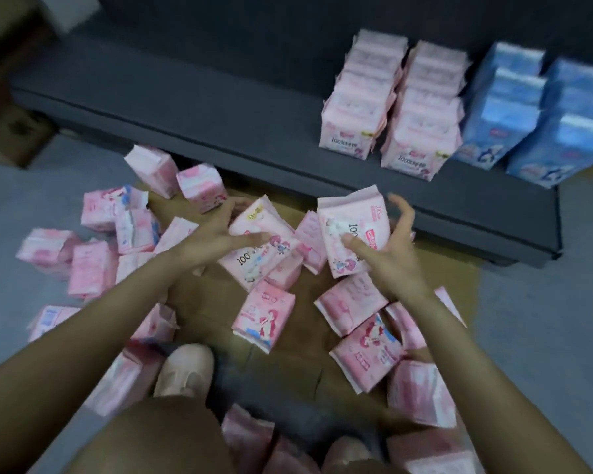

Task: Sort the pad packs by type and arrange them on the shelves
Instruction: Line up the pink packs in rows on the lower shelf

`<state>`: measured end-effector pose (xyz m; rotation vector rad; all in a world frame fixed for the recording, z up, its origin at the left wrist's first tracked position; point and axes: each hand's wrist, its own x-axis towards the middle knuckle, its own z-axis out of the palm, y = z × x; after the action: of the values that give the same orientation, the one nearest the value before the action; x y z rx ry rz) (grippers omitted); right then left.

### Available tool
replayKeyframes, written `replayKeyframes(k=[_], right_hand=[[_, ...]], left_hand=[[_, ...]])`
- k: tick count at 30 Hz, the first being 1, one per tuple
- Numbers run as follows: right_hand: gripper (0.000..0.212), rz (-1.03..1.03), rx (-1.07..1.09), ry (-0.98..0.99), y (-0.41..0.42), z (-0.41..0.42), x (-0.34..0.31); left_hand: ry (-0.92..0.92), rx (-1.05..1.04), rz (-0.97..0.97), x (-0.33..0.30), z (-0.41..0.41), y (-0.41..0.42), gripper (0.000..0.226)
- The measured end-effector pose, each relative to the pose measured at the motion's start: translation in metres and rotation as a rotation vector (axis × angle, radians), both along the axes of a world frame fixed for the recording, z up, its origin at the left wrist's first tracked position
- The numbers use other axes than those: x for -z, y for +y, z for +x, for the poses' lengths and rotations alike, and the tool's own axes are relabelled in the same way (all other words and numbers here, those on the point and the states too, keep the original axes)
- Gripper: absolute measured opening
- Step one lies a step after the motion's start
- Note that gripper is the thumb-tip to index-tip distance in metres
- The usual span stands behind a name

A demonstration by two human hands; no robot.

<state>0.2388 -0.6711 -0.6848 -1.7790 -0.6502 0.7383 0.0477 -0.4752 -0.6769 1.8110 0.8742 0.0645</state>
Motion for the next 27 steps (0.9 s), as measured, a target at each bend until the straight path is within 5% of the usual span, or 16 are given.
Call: replayKeyframes(k=[3, 8, 16, 22, 27], right_hand=[[0.087, -0.002, -0.028, -0.053, 0.028, 0.013, -0.018], [0.082, 0.025, -0.087, -0.263, 0.099, 0.022, -0.047], [0.077, 0.164, 0.101, -0.512, 0.253, 0.065, -0.074], [0.081, -0.159, 0.066, -0.925, 0.338, 0.150, -0.052], [0.080, -0.484, -0.020, -1.071, 0.371, 0.194, -0.038]], left_hand=[[-0.031, 0.044, 0.135, -0.025, 0.000, 0.034, 0.075], [0.169, 0.209, 0.650, -0.060, 0.018, 0.130, 0.109], [-0.027, 0.291, 0.742, -0.074, 0.120, 0.280, 0.084], [0.087, 0.382, 0.871, -0.044, 0.210, 0.360, 0.088], [-0.066, 0.247, 0.889, -0.012, 0.243, 0.362, 0.084]])
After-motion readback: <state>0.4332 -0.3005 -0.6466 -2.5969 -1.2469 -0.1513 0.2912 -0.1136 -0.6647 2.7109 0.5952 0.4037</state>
